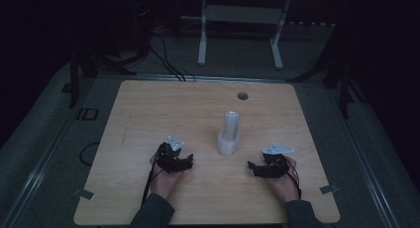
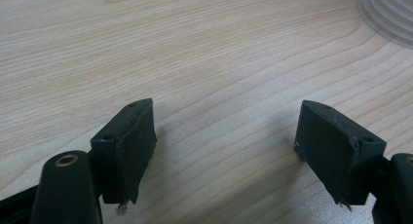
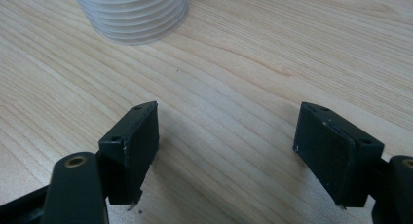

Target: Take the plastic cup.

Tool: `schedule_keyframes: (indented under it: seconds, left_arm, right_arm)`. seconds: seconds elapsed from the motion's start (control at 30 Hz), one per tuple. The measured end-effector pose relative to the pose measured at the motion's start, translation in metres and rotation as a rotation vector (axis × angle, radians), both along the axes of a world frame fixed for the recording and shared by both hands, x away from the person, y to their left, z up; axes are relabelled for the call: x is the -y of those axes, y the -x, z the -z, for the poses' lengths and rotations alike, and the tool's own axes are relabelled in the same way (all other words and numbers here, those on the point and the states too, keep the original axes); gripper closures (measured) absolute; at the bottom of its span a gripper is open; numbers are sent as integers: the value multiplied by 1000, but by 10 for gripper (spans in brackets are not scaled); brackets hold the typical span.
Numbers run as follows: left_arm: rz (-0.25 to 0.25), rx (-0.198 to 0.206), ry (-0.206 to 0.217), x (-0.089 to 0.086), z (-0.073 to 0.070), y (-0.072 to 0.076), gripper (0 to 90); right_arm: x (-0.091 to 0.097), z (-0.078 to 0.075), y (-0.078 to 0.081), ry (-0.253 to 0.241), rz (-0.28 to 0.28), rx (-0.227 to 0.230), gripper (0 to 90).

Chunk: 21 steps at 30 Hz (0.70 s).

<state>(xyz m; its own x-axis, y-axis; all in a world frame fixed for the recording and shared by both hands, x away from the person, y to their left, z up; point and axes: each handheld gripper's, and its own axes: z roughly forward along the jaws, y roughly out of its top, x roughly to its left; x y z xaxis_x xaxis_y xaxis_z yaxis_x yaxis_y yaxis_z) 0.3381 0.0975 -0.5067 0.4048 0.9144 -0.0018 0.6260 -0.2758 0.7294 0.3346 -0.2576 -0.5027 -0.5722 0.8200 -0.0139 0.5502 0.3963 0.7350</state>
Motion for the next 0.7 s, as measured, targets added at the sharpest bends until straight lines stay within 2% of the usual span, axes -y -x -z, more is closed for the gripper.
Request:
schedule_keyframes:
  seconds: [0.2, 0.27, 0.37, 0.47, 0.67, 0.7]
  left_arm:
    - [0, 9, -2, 0, 0, 0, 229]
    - [2, 3, -4, -1, 0, 0, 235]
    - [-3, -7, 7, -3, -1, 0, 260]
    - [21, -9, 36, -3, -3, 0, 284]
    - [98, 58, 40, 6, -16, 4, 289]
    - [98, 58, 40, 6, -16, 4, 289]
  right_arm:
    - [-2, 0, 2, 2, 10, 3, 250]
    - [-2, -1, 2, -4, 4, 1, 282]
    - [1, -2, 0, -40, 3, -14, 327]
    - [0, -4, 1, -35, -1, -11, 345]
    - [-1, -24, 2, -44, -13, 31, 367]
    - [-1, -24, 2, -44, -13, 31, 367]
